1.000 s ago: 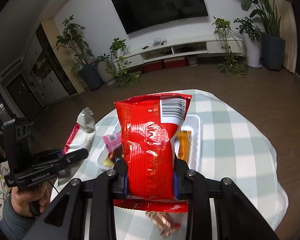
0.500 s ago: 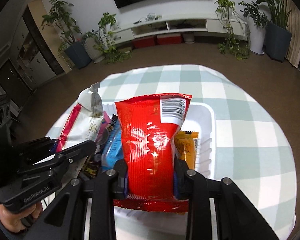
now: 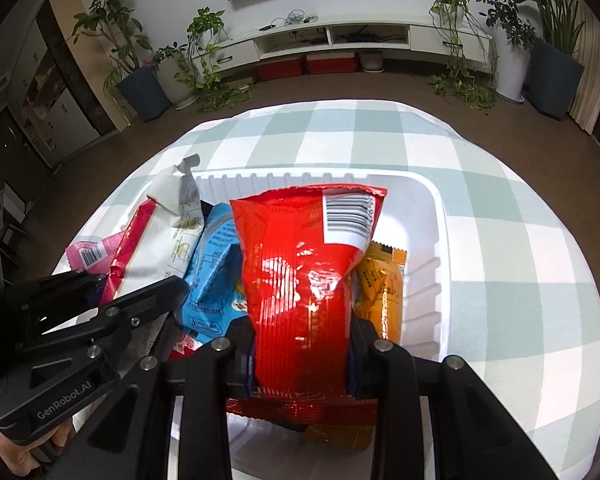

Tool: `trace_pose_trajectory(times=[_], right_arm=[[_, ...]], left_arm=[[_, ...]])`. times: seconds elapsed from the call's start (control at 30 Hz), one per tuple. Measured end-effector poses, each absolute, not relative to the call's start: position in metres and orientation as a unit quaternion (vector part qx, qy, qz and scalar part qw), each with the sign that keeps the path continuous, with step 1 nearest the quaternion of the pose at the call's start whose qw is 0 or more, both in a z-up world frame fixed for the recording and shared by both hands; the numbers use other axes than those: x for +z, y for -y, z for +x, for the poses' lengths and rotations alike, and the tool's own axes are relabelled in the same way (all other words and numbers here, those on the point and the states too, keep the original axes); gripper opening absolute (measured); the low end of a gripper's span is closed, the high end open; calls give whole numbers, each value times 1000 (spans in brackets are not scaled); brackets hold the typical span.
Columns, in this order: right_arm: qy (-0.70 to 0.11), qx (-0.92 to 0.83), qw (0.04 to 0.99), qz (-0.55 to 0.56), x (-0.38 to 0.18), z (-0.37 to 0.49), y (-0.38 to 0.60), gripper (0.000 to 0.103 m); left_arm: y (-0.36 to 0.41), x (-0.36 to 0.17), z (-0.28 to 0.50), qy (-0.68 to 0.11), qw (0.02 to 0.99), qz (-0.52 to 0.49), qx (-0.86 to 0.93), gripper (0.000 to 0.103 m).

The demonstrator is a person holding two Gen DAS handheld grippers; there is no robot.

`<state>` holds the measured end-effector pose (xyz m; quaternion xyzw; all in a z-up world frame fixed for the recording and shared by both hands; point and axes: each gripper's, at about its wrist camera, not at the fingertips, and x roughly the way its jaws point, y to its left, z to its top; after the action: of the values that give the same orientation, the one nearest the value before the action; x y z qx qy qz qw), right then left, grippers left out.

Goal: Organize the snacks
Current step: 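Carry both packets over the white tray and open both tools inside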

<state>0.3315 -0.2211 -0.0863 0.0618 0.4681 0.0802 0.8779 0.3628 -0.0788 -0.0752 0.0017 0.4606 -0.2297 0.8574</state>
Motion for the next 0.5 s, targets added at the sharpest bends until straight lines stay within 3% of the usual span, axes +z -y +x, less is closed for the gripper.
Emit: trace_pose_trajectory(times=[0.5], right_arm=[[-463, 86, 879, 77, -93, 334, 219, 36]], left_arm=[[74, -80, 364, -455, 862, -5, -223, 19]])
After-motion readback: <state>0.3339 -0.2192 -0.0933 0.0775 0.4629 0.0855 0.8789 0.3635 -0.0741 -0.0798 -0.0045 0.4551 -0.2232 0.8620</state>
